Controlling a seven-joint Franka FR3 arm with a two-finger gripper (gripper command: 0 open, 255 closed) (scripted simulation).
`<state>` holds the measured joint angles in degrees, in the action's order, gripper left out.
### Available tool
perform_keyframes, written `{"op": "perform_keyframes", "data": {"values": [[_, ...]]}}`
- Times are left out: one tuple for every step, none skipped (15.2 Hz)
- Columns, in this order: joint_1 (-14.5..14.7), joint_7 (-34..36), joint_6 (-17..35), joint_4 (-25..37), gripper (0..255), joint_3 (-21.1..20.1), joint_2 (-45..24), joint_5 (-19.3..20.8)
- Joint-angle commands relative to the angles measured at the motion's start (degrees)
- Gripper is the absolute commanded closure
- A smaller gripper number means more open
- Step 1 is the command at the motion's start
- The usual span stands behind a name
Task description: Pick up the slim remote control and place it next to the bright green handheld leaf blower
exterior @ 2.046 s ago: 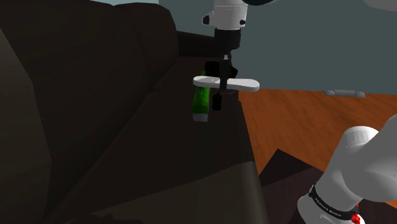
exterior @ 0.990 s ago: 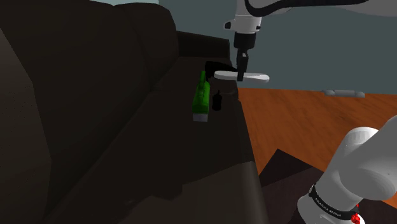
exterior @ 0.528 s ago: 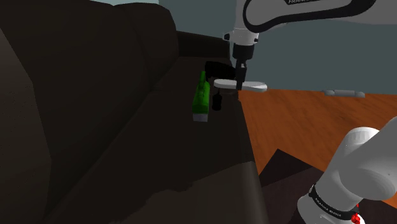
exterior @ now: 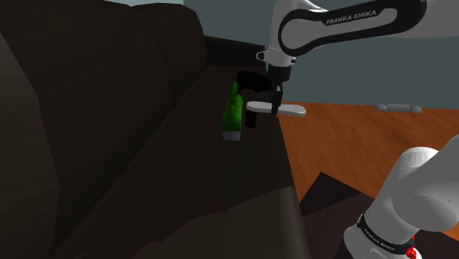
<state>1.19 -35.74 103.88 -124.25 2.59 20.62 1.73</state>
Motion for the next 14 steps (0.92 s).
{"op": "perform_keyframes", "data": {"values": [[0.03, 0.12, 1.56, -1.54, 255, -0.05, 0.03, -0.01], [0.03, 0.13, 2.34, -2.26, 255, -0.04, -0.03, 0.0], [0.02, 0.14, 3.12, -2.96, 255, -0.03, -0.1, 0.01], [0.02, 0.15, 3.9, -3.66, 255, -0.02, -0.18, 0.02], [0.01, 0.15, 4.68, -4.35, 255, -0.01, -0.28, 0.02], [0.01, 0.16, 5.46, -5.03, 255, 0.01, -0.38, 0.03], [0.01, 0.17, 6.25, -5.69, 255, 0.02, -0.51, 0.04], [0.0, 0.18, 7.04, -6.34, 255, 0.03, -0.64, 0.05], [0.0, 0.19, 7.83, -6.99, 255, 0.04, -0.79, 0.05], [0.0, 0.2, 8.62, -7.62, 255, 0.05, -0.95, 0.06], [-0.01, 0.21, 9.42, -8.24, 255, 0.07, -1.13, 0.07], [-0.01, 0.21, 10.22, -8.85, 255, 0.08, -1.31, 0.07], [-0.01, 0.22, 11.02, -9.45, 255, 0.09, -1.52, 0.08], [-0.02, 0.23, 11.82, -10.04, 255, 0.1, -1.73, 0.08]]}}
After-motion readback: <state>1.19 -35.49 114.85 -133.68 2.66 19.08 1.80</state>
